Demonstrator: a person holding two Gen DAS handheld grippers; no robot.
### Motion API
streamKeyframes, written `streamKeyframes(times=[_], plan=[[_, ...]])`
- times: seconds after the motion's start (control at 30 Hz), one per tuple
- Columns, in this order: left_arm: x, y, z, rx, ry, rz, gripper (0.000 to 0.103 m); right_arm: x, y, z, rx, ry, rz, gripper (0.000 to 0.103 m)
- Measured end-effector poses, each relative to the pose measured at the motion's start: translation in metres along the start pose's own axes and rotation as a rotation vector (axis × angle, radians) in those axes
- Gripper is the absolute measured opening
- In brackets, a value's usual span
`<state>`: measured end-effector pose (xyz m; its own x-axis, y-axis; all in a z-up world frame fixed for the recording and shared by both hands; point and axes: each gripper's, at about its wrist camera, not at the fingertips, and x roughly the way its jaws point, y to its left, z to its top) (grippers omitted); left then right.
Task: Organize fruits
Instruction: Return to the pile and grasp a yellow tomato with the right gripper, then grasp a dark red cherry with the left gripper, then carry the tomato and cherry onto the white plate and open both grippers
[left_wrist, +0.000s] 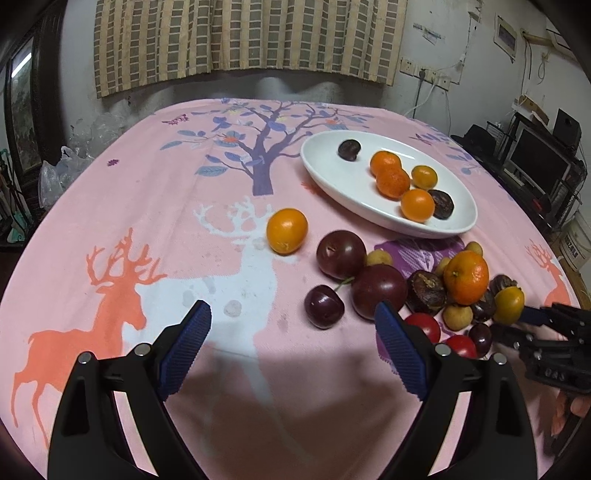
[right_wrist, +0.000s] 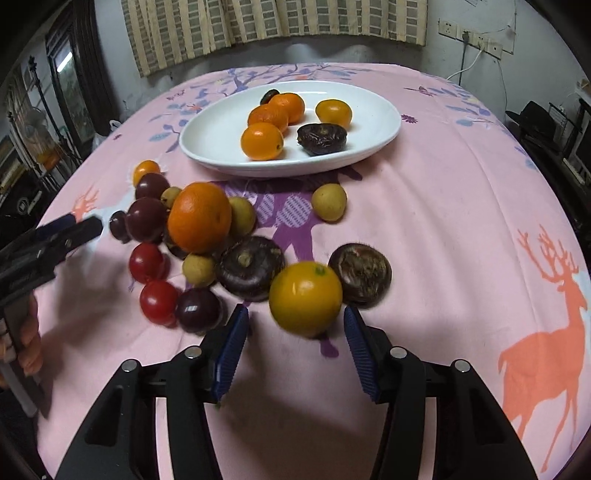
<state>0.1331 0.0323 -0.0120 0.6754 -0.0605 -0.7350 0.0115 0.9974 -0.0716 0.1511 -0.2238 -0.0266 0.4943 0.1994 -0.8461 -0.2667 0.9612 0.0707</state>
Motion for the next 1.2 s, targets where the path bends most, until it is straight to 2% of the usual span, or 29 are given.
streamKeyframes(times=[0.07,0.17,0.33,0.47,0.6,0.73,0.87,1.0,1.03,1.07,1.2], plan=[[0.002,-0.002,-0.002,0.013,0.013,-0.002,0.088,0.003,0.001,0.006,-0.004,0.012,-0.01,0.052],[0.004,-0.003,-0.002,0.021,0.02,-0.007,0.088,0.005,0.003,0.011,-0.016,0.002,-0.024,0.037],[0.009,-0.001,-0.004,0.007,0.064,-0.028,0.088,-0.001,-0.011,0.005,0.041,-0.025,0.076,0.036],[0.011,-0.006,-0.005,0.047,0.055,-0.012,0.087,-0.004,-0.009,0.001,0.043,-0.038,0.119,0.036],[0.017,-0.011,-0.008,0.086,0.065,-0.011,0.074,-0.007,-0.004,-0.001,0.019,-0.044,0.126,0.036],[0.03,-0.011,-0.008,0.098,0.092,-0.011,0.057,-0.014,-0.001,-0.001,0.007,-0.07,0.134,0.036],[0.034,-0.003,-0.002,0.056,0.082,-0.066,0.057,-0.014,-0.002,-0.001,0.01,-0.068,0.142,0.036],[0.038,-0.012,0.001,0.079,0.082,-0.024,0.055,-0.013,-0.005,0.0,0.029,-0.067,0.138,0.036],[0.039,-0.014,0.002,0.083,0.082,-0.027,0.044,-0.014,-0.005,0.0,0.029,-0.071,0.142,0.036],[0.038,-0.016,0.002,0.087,0.079,-0.035,0.028,-0.015,-0.005,0.0,0.027,-0.076,0.146,0.036],[0.029,-0.022,0.001,0.112,0.031,-0.017,0.028,-0.017,-0.004,-0.001,0.019,-0.093,0.162,0.036]])
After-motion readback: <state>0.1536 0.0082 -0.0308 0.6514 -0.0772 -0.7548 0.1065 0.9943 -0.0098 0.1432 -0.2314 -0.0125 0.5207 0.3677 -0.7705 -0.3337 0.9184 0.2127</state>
